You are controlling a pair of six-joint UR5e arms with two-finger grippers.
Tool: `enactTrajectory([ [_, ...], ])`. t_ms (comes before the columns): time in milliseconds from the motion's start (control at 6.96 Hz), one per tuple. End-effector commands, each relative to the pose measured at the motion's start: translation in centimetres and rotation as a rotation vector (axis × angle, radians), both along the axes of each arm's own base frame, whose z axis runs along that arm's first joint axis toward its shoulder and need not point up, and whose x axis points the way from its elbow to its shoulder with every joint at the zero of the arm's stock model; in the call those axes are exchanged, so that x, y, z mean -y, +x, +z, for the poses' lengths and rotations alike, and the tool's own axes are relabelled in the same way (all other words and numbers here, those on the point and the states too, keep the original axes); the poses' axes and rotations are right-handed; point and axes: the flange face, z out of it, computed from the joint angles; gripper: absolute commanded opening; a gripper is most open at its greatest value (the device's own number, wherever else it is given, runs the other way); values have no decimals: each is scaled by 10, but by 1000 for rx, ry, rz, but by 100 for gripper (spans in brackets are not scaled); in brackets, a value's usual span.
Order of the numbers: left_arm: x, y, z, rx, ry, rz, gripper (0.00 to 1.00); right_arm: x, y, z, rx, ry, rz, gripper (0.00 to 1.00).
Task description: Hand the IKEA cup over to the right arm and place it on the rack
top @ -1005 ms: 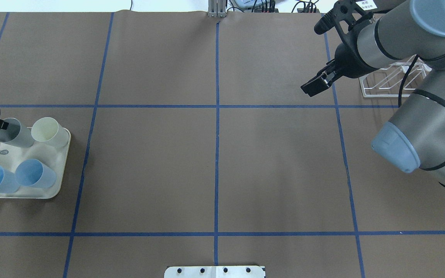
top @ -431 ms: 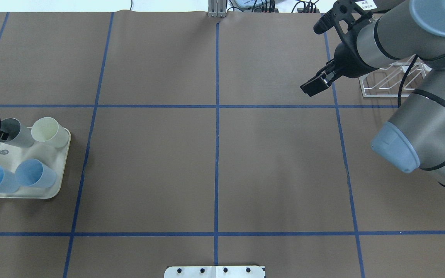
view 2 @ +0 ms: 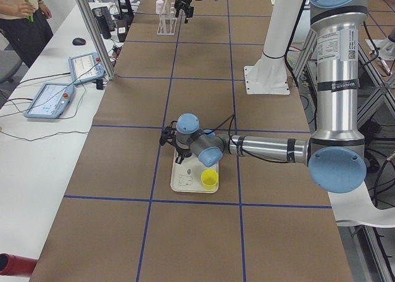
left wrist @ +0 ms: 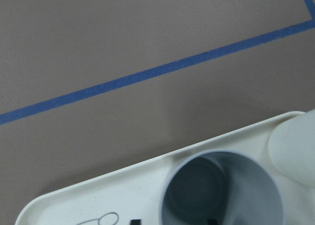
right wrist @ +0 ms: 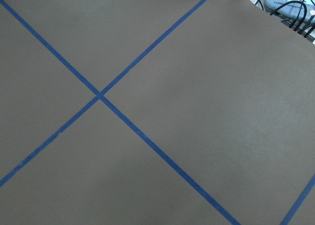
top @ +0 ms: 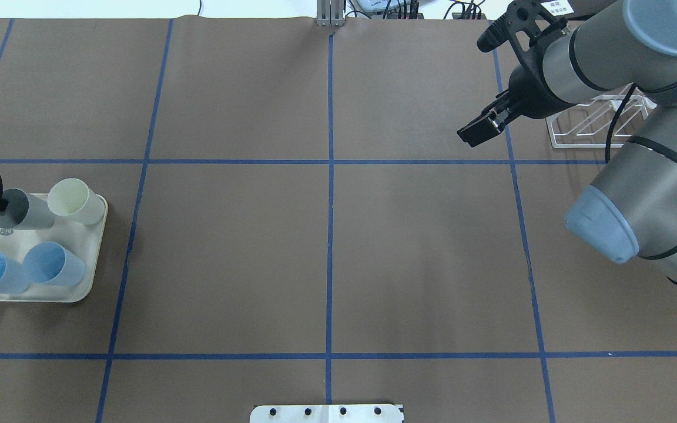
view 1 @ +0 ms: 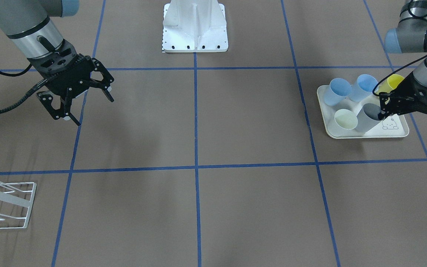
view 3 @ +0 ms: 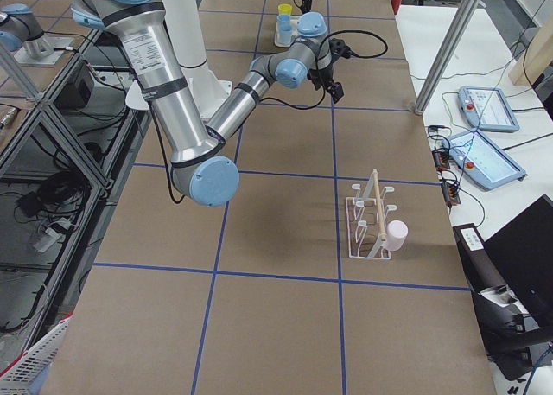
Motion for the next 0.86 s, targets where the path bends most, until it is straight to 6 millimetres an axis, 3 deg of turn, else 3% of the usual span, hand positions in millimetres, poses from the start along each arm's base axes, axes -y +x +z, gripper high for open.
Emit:
enactTrajectory([
  [0, 1, -3, -6, -33, -15, 17, 0, -1, -2, 0, 1, 4, -4, 100],
  [287, 23, -66, -18, -71, -28, -93, 0, -8, -18, 1, 2, 17, -26, 100],
  [431, 38, -96, -45, -164, -66, -92, 0, -13, -31, -2, 18, 94, 0, 100],
  [574, 46, -112, -78, -245, -128, -74, 0, -21, -47, -4, 42, 149, 5, 100],
  [718, 40, -111, -126, -341, -265, -120, 0, -28, -57, -8, 79, 200, 1, 99],
])
